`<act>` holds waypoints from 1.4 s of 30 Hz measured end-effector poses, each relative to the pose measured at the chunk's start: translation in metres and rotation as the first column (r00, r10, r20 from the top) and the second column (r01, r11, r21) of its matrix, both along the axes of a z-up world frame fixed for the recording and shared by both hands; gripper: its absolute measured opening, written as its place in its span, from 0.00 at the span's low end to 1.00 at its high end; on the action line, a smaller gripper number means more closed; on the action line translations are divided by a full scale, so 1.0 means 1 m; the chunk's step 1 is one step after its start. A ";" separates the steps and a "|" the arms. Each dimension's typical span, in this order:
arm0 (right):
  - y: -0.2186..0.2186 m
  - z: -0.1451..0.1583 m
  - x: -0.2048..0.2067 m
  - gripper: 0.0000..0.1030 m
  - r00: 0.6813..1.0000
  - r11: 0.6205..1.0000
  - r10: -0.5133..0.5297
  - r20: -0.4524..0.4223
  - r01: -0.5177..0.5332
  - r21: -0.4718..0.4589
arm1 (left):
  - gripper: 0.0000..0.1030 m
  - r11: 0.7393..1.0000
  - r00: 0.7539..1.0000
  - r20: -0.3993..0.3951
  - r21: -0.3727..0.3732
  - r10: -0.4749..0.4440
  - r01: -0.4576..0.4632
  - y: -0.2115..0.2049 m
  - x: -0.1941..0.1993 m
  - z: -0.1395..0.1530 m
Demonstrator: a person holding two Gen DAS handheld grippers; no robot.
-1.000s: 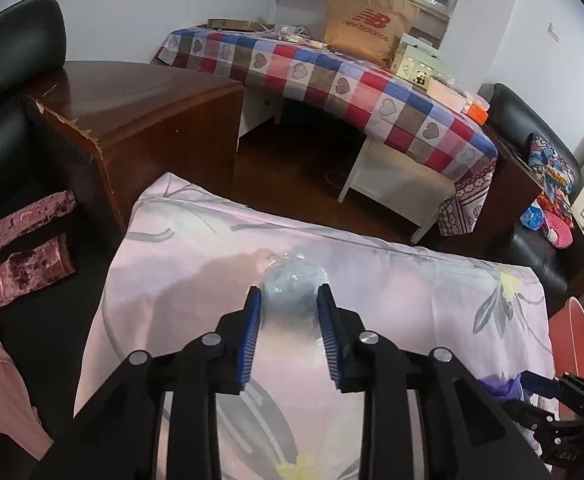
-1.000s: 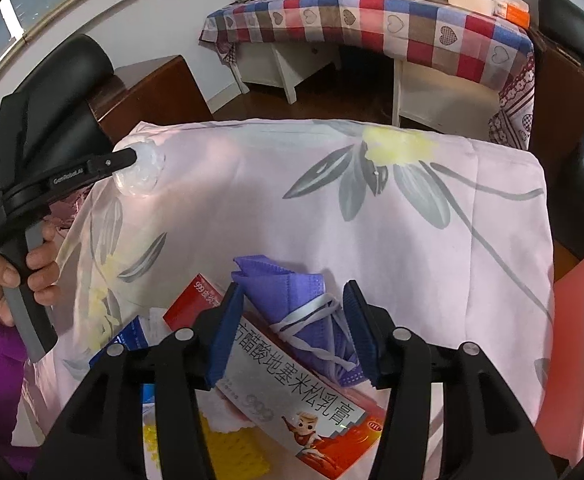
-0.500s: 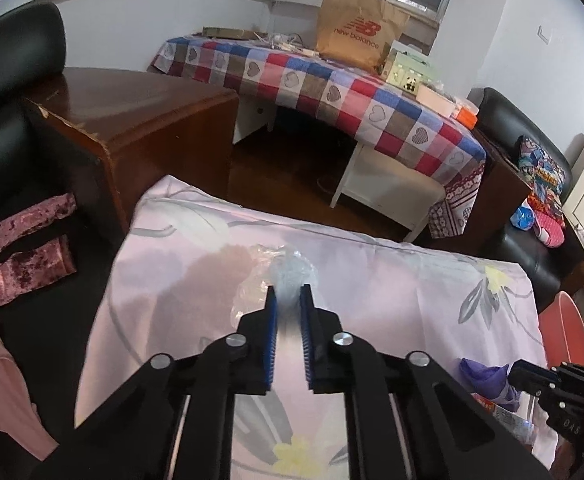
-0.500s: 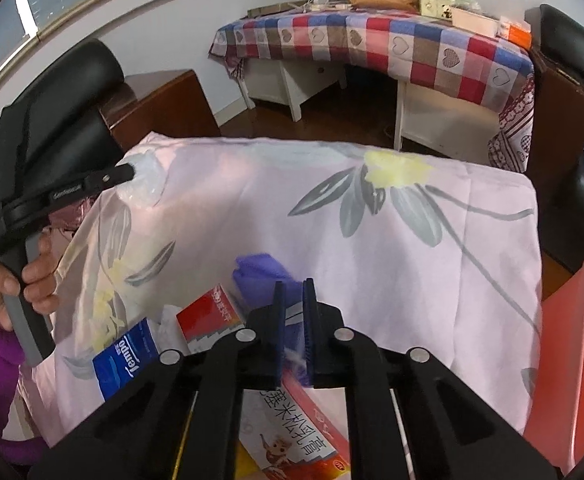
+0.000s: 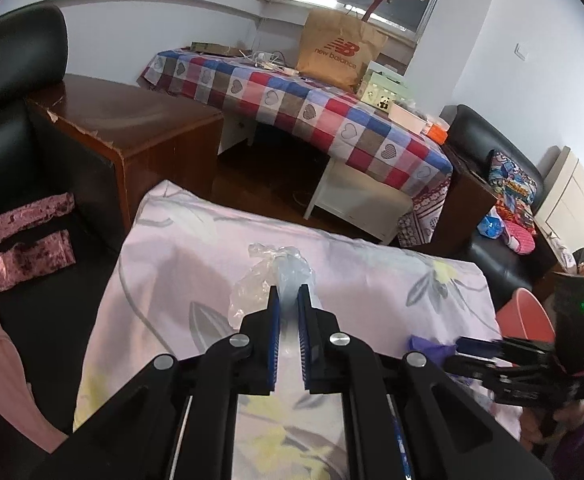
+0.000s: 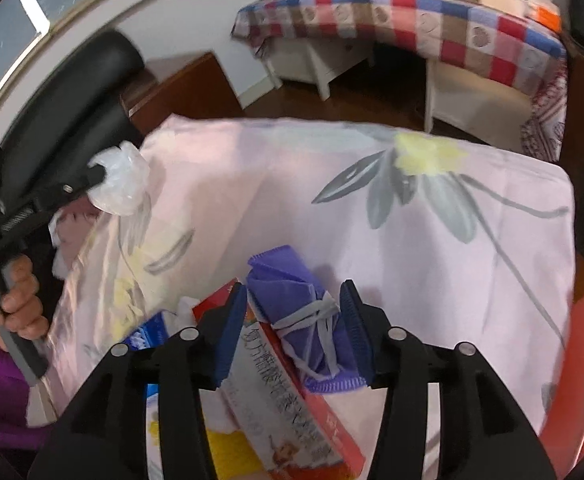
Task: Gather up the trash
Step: 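Grasp the clear plastic bag with the left gripper while the right grasps the purple face mask, then carry the clear bag and purple mask with both grippers over the bin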
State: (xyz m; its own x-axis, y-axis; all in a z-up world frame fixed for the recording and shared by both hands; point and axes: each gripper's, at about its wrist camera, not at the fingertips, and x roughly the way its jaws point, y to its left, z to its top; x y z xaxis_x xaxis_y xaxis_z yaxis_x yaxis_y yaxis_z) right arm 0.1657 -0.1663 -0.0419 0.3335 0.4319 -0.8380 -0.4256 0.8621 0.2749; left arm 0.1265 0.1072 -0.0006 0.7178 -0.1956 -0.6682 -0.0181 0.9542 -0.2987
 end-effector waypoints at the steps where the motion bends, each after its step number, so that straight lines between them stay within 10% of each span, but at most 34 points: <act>1: 0.002 -0.003 0.003 0.48 1.000 1.000 0.008 0.007 -0.008 -0.010 | 0.07 1.000 1.000 -0.004 -0.004 0.001 -0.001 0.000 -0.002 -0.001; 10: 0.001 -0.009 -0.017 0.26 0.996 0.992 0.080 0.042 -0.075 -0.104 | 0.08 1.000 1.000 -0.026 -0.011 -0.011 0.010 -0.006 -0.004 -0.001; 24: -0.069 0.028 -0.062 0.23 0.965 0.977 -0.214 0.149 0.211 0.037 | 0.08 0.985 0.986 0.023 -0.042 -0.167 0.168 -0.092 -0.013 0.027; 42: -0.232 0.058 -0.112 0.23 0.737 0.773 -0.629 0.249 0.627 0.097 | 0.08 0.878 0.877 0.090 -0.036 -0.472 0.477 -0.298 -0.022 0.058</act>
